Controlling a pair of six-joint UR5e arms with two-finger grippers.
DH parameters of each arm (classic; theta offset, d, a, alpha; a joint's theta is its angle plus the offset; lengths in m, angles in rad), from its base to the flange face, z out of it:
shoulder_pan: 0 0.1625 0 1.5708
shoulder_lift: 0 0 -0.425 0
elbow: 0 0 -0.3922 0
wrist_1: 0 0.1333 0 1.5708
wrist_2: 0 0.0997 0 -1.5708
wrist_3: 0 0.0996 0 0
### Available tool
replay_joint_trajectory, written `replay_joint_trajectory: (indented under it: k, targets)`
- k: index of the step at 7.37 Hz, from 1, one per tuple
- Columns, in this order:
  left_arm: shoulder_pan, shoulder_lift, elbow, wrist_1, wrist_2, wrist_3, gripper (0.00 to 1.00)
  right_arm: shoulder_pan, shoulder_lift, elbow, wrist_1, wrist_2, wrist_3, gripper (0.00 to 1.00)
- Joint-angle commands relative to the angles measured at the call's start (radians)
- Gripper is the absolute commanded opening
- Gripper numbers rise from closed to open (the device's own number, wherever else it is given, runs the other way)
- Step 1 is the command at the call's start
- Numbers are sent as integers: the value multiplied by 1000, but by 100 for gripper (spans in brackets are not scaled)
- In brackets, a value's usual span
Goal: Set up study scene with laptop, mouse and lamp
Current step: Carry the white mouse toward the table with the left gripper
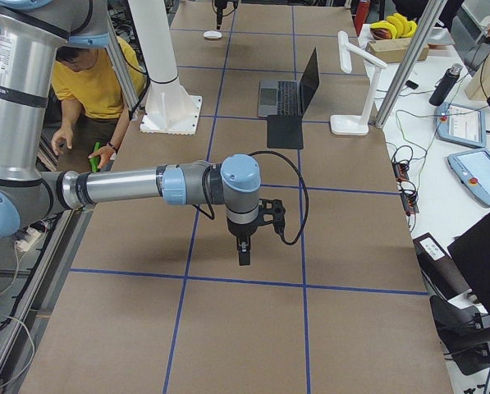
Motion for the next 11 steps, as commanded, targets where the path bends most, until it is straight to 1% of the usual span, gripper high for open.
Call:
replay_joint_trajectory:
  k: [1,4,8,10,11]
  targets:
    - [61,-9,16,-2,15,-7,100,0,0,1,0,0,2,100]
    - [106,-47,36,-2,15,-27,100,0,0,1,0,-2,3,100]
    - [155,-64,62,-2,17,-29,99,0,2,1,0,-2,5,100]
    - [181,-69,66,-3,17,-27,97,0,2,1,0,-3,5,100]
    - [190,-70,69,-2,17,-26,93,0,2,1,0,-3,5,100]
